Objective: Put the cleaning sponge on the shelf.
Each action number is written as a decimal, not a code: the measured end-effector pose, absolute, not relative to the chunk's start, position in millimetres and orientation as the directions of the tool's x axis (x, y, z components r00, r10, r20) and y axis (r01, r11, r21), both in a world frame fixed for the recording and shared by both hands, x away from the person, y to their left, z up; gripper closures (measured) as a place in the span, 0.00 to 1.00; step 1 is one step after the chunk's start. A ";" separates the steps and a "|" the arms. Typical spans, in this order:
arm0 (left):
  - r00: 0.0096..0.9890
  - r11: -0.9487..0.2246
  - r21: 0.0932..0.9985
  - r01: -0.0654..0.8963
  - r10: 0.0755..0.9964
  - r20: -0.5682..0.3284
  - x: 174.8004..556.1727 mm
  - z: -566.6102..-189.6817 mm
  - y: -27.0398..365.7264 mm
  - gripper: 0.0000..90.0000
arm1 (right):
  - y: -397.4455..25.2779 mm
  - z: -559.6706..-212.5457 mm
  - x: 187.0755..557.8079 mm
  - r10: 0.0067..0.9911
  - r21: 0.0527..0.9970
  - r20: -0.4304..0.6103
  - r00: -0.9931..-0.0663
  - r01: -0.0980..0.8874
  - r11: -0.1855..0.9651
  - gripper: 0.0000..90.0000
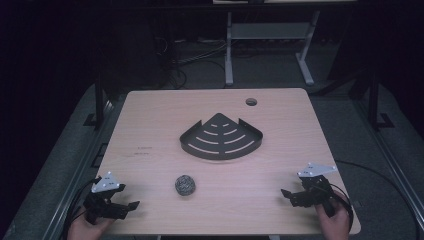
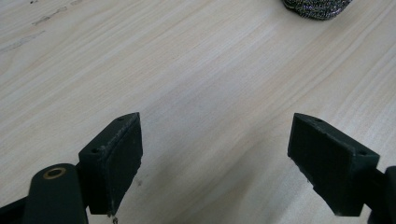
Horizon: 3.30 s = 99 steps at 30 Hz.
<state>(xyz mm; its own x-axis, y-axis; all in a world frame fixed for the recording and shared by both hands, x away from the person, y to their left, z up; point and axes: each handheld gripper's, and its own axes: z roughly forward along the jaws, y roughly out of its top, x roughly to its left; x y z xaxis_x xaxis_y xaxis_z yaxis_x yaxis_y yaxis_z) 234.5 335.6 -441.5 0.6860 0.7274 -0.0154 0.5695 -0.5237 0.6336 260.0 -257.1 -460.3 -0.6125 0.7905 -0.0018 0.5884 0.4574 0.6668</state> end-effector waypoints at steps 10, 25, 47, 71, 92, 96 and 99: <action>0.695 -0.542 0.626 0.561 0.719 0.000 235.9 -438.4 329.3 0.19 | -255.4 -460.9 261.4 0.785 0.662 -0.002 -0.620 0.588 0.466 0.16; 0.731 -0.575 0.634 0.517 0.682 0.021 247.2 -419.2 310.1 0.19 | -254.3 -460.4 262.2 0.779 0.660 -0.007 -0.627 0.582 0.475 0.16; 0.810 -0.648 0.608 0.459 0.586 0.013 266.2 -407.6 260.2 0.19 | -250.2 -459.5 262.7 0.772 0.664 -0.008 -0.635 0.574 0.479 0.16; 0.857 -0.711 0.556 0.430 0.516 -0.002 280.3 -415.6 213.9 0.19 | -248.2 -459.3 261.2 0.767 0.666 -0.001 -0.642 0.571 0.480 0.16; 0.868 -0.740 0.513 0.435 0.496 -0.021 295.7 -425.2 190.6 0.19 | -247.3 -460.4 262.8 0.756 0.662 -0.008 -0.654 0.563 0.495 0.16; 0.870 -0.742 0.508 0.436 0.493 -0.026 296.8 -427.6 188.3 0.20 | -247.4 -460.1 262.6 0.758 0.663 -0.004 -0.652 0.566 0.490 0.16; 0.870 -0.745 0.500 0.440 0.493 -0.032 298.0 -429.8 186.5 0.20 | -247.4 -460.5 262.8 0.758 0.661 -0.003 -0.652 0.568 0.491 0.16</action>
<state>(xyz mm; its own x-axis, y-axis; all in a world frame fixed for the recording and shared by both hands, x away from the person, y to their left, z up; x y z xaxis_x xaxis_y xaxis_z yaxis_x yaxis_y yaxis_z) 298.0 186.5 -429.8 0.8697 0.4925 -0.0317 0.4404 -0.7454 0.5005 262.8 -247.4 -460.5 -0.6520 0.7582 -0.0029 0.5679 0.4908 0.6608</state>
